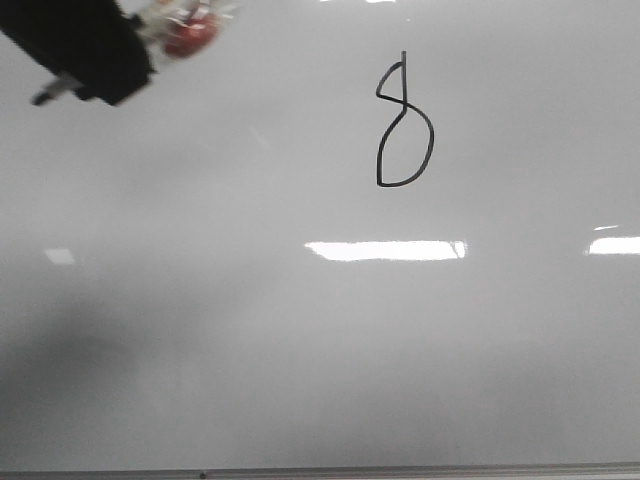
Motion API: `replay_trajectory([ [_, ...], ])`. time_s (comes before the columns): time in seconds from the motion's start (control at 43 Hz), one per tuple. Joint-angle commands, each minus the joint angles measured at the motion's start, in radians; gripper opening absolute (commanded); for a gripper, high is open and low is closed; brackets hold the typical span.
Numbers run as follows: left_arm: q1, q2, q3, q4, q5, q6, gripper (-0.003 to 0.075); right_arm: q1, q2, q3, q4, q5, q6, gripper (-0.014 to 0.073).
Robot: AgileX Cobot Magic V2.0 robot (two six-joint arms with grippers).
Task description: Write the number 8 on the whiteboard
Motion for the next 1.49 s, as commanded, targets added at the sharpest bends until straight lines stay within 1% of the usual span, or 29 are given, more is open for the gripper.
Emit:
replay_trajectory([
  [0.0, 0.095, -0.055, -0.038, 0.144, 0.012, -0.212, 0.0042, -0.024, -0.010, -0.034, -0.001, -0.026, 0.019, 0.0589],
  [0.047, 0.148, -0.059, -0.035, 0.149, 0.019, -0.243, 0.0042, -0.025, -0.008, -0.034, -0.001, -0.025, 0.019, 0.0589],
  [0.14, 0.278, -0.064, -0.015, 0.138, 0.005, -0.253, 0.0042, -0.026, -0.007, -0.034, -0.001, -0.031, 0.019, 0.0589],
  [0.233, 0.413, -0.064, 0.030, 0.106, -0.070, -0.291, 0.0042, -0.026, -0.007, -0.034, -0.001, -0.034, 0.019, 0.0589],
  [0.302, 0.489, -0.064, 0.065, 0.068, -0.141, -0.301, 0.0042, -0.026, -0.007, -0.034, -0.001, -0.036, 0.019, 0.0589],
  [0.372, 0.547, -0.064, 0.099, 0.030, -0.219, -0.301, 0.0042, -0.026, -0.007, -0.034, -0.001, -0.036, 0.019, 0.0589],
  [0.442, 0.585, -0.056, 0.128, 0.029, -0.290, -0.301, 0.0042, -0.026, -0.007, -0.034, -0.001, -0.037, 0.019, 0.0589],
  [0.512, 0.616, -0.038, 0.137, 0.027, -0.315, -0.303, 0.0042, -0.026, -0.007, -0.034, -0.001, -0.038, 0.019, 0.0589],
  [0.628, 0.643, 0.007, 0.137, 0.004, -0.338, -0.303, 0.0042, -0.026, -0.007, -0.034, -0.001, -0.039, 0.019, 0.0589],
  [0.977, 0.643, 0.183, 0.137, 0.004, -0.433, -0.303, 0.0048, -0.026, -0.007, -0.034, -0.001, -0.039, 0.019, 0.0589],
  [1.116, 0.643, 0.233, 0.135, 0.004, -0.458, -0.303, 0.0122, -0.026, -0.007, -0.034, -0.001, -0.039, 0.019, 0.0589],
  [1.186, 0.643, 0.252, 0.133, 0.004, -0.464, -0.303, 0.0191, -0.026, -0.007, -0.034, -0.001, -0.039, 0.019, 0.0589],
  [1.256, 0.643, 0.265, 0.131, 0.004, -0.466, -0.303, 0.0279, -0.026, -0.007, -0.034, -0.001, -0.039, 0.019, 0.0589],
  [1.326, 0.643, 0.269, 0.131, 0.006, -0.469, -0.303, 0.0344, -0.026, -0.007, -0.034, -0.001, -0.039, 0.019, 0.0589],
  [1.372, 0.643, 0.269, 0.131, 0.006, -0.469, -0.303, 0.0370, -0.026, -0.007, -0.034, -0.001, -0.039, 0.019, 0.0589],
  [1.465, 0.643, 0.267, 0.122, 0.009, -0.437, -0.296, 0.0378, -0.026, -0.007, -0.034, -0.002, -0.039, 0.034, 0.0589],
])
